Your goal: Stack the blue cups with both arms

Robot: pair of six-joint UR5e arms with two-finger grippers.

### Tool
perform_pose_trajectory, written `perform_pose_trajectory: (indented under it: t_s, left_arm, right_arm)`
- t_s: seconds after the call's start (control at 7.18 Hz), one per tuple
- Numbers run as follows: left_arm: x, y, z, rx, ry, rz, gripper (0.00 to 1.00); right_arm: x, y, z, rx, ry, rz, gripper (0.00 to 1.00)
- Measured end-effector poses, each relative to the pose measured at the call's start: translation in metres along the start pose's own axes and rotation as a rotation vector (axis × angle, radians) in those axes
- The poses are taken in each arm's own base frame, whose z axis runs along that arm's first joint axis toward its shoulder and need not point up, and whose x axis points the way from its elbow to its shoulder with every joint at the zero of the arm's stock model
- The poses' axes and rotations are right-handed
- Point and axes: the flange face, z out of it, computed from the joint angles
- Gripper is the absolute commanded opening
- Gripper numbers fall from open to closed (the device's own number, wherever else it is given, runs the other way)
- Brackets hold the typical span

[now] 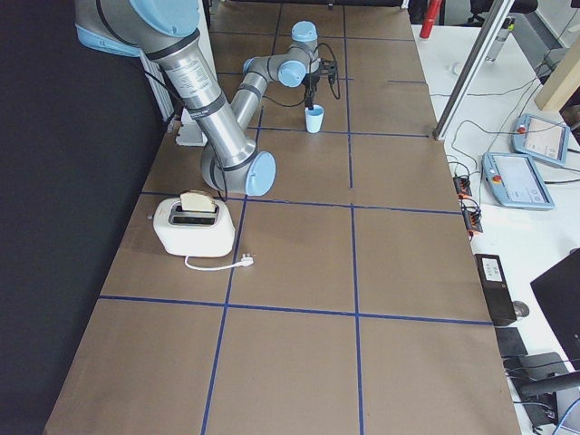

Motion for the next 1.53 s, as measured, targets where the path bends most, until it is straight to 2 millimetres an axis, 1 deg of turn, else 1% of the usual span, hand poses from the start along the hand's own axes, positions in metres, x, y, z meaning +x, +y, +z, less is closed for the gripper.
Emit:
perform_pose_trajectory:
  t_s: [0.14, 0.28, 0.42, 0.56, 0.7, 0.84, 0.97, 1.11, 1.25, 1.39, 1.53]
  left_arm:
    - [-0.019, 0.0, 0.002, -0.009, 0.027, 0.002, 1.0]
    - [-0.048, 0.002, 0.004, -0.014, 0.056, 0.002, 1.0]
    - [-0.078, 0.005, 0.003, -0.013, 0.071, -0.004, 1.0]
    - [-0.104, 0.01, 0.004, -0.014, 0.078, -0.017, 1.0]
    - [-0.127, 0.015, 0.007, -0.019, 0.083, -0.029, 1.0]
    - [-0.15, 0.022, 0.013, -0.026, 0.097, -0.049, 1.0]
    - [-0.169, 0.029, 0.022, -0.036, 0.124, -0.076, 1.0]
    - [-0.181, 0.037, 0.032, -0.044, 0.142, -0.096, 1.0]
    - [-0.189, 0.047, 0.042, -0.05, 0.15, -0.108, 1.0]
    - [-0.195, 0.058, 0.05, -0.052, 0.153, -0.113, 1.0]
    - [-0.198, 0.065, 0.055, -0.049, 0.153, -0.112, 1.0]
  right_arm:
    - [0.021, -0.016, -0.02, -0.002, 0.018, -0.001, 1.0]
    - [0.052, -0.039, -0.045, -0.011, 0.045, -0.034, 1.0]
    - [0.09, -0.063, -0.068, -0.021, 0.067, -0.083, 1.0]
    - [0.136, -0.089, -0.086, -0.039, 0.083, -0.134, 1.0]
    - [0.191, -0.115, -0.102, -0.061, 0.097, -0.191, 1.0]
    - [0.245, -0.135, -0.114, -0.074, 0.113, -0.245, 1.0]
    - [0.301, -0.15, -0.122, -0.086, 0.141, -0.295, 1.0]
    - [0.351, -0.163, -0.127, -0.097, 0.168, -0.327, 1.0]
    - [0.395, -0.175, -0.134, -0.102, 0.193, -0.332, 1.0]
    - [0.434, -0.182, -0.14, -0.106, 0.216, -0.304, 1.0]
    - [0.469, -0.182, -0.144, -0.113, 0.235, -0.271, 1.0]
